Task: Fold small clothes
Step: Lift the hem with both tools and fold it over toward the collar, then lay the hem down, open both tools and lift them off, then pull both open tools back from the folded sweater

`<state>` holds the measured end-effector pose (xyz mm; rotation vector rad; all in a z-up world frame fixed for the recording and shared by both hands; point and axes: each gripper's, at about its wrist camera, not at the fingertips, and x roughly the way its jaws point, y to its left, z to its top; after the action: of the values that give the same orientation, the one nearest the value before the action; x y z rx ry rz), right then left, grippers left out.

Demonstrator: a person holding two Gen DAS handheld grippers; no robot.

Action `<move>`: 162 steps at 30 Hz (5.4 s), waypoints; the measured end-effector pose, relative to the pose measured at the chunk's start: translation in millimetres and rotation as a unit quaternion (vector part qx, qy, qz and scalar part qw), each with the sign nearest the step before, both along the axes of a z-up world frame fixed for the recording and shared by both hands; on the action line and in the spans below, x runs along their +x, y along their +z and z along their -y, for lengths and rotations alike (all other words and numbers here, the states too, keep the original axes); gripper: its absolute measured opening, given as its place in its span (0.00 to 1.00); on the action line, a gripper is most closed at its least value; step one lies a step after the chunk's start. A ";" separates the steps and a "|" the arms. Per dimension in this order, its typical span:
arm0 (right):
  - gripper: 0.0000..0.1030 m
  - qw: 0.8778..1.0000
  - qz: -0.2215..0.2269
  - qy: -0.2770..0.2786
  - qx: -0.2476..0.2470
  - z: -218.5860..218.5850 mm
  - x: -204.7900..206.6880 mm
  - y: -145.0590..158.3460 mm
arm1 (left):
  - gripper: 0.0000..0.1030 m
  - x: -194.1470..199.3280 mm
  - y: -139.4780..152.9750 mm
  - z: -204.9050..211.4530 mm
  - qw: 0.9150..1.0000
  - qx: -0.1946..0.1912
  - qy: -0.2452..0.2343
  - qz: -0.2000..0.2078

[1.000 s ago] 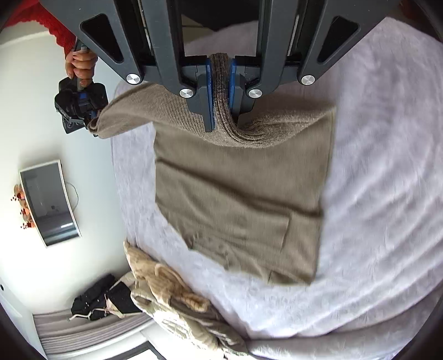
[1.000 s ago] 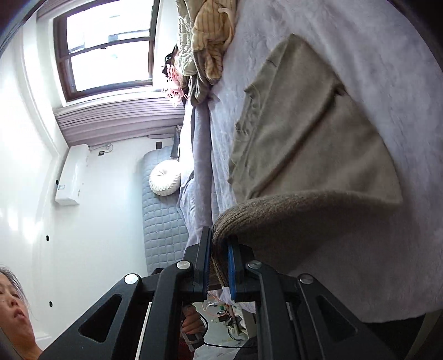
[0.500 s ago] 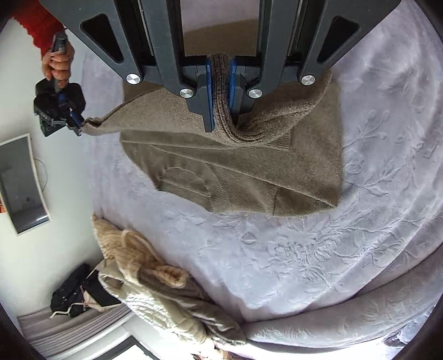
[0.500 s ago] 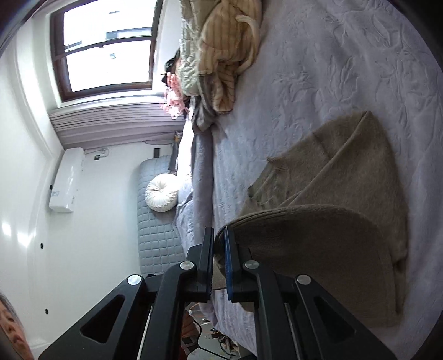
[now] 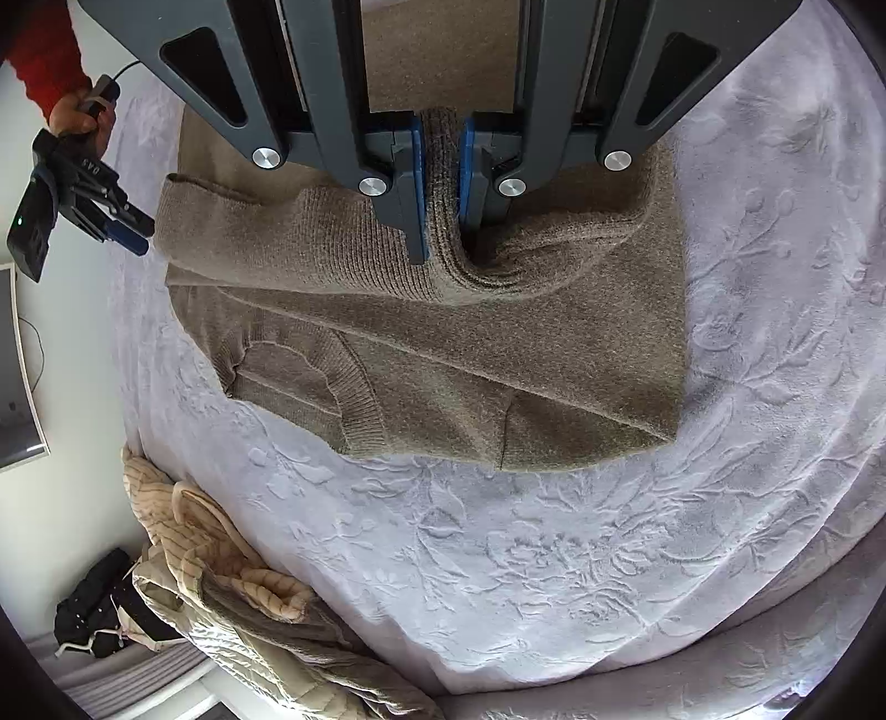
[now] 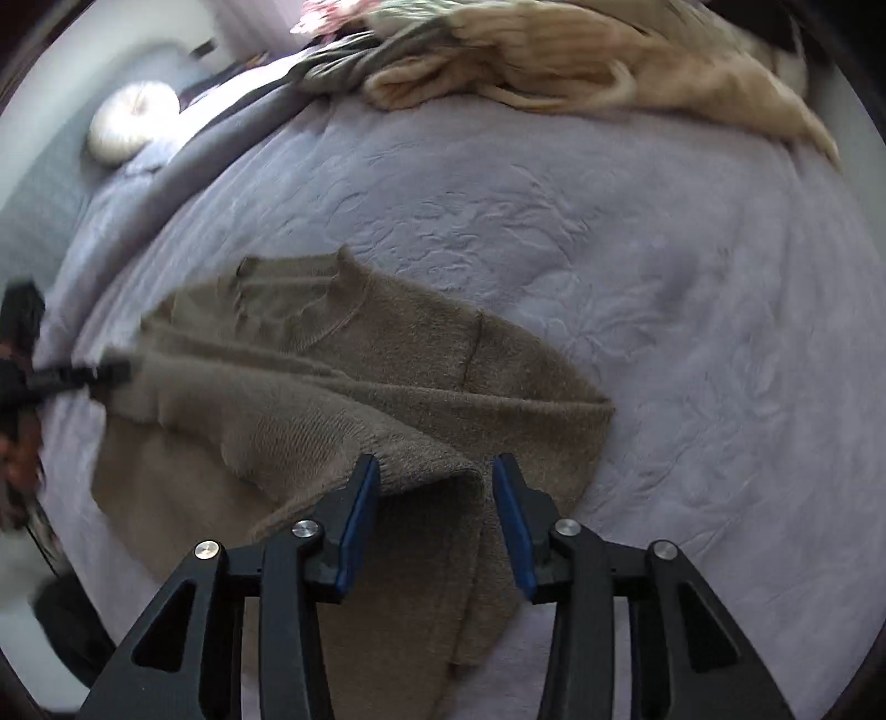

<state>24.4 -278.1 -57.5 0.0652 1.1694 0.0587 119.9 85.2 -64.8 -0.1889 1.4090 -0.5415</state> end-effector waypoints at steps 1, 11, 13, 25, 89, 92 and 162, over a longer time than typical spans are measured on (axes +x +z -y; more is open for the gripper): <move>0.46 0.999 0.001 0.026 -0.035 -7.2 -3.4 0.2 | 0.10 0.0 0.0 0.2 1.000 0.001 0.000 0.000; 0.45 0.993 0.031 0.061 -0.093 -32.7 24.6 -8.8 | 0.10 10.2 3.8 7.7 1.000 0.017 -0.001 0.004; 0.45 0.999 0.023 -0.021 -0.029 -8.0 46.5 -13.6 | 0.10 22.1 5.2 6.8 0.999 0.030 0.021 0.004; 0.45 0.955 -0.025 -0.237 0.177 82.6 49.7 -24.6 | 0.10 40.4 41.4 -5.7 0.994 0.062 0.021 0.084; 0.11 0.955 -0.099 -0.223 0.170 -37.2 -105.4 -38.6 | 0.10 -121.8 -31.2 -97.5 0.988 0.141 0.057 -0.016; 0.11 0.961 -0.094 -0.210 0.156 -46.4 -94.5 -36.7 | 0.21 -117.8 -41.4 -103.4 0.987 0.142 0.070 -0.029; 0.56 0.944 -0.145 -0.237 0.179 -167.9 -69.9 -47.9 | 0.87 -147.5 6.3 -47.2 0.989 0.140 -0.032 -0.028</move>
<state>-45.5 -110.2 -105.4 0.6957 1.3974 -0.1704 -27.6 132.4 -58.5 0.0684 1.5339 -0.3875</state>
